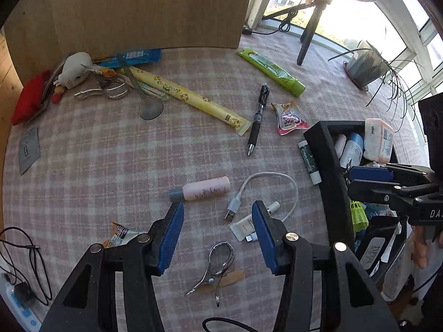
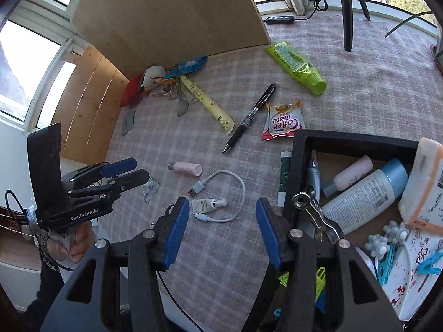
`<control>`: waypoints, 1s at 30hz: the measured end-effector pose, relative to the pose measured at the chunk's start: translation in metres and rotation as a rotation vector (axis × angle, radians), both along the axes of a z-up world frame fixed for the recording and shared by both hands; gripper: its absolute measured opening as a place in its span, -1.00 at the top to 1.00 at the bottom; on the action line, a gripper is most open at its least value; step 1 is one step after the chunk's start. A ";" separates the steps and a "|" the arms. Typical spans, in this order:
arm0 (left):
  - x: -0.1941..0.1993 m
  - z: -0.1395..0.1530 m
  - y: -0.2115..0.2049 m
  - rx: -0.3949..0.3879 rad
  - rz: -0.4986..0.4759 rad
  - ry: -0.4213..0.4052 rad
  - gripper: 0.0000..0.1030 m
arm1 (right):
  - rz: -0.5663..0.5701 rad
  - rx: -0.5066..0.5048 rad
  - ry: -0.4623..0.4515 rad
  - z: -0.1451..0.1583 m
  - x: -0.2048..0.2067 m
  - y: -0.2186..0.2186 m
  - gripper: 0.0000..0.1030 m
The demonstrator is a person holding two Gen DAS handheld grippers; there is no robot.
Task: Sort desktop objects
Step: 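Grasp the white USB cable with both tools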
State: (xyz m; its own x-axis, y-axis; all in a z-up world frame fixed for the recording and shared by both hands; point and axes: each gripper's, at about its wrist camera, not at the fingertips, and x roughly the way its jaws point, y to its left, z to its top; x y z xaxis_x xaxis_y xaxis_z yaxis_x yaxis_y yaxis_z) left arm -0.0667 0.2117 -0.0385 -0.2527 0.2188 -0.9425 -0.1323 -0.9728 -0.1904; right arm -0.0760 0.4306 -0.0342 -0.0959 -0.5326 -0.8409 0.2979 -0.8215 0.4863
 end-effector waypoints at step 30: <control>-0.001 -0.066 0.027 -0.047 -0.065 -0.044 0.72 | 0.093 0.267 -0.027 -0.080 -0.010 -0.072 0.60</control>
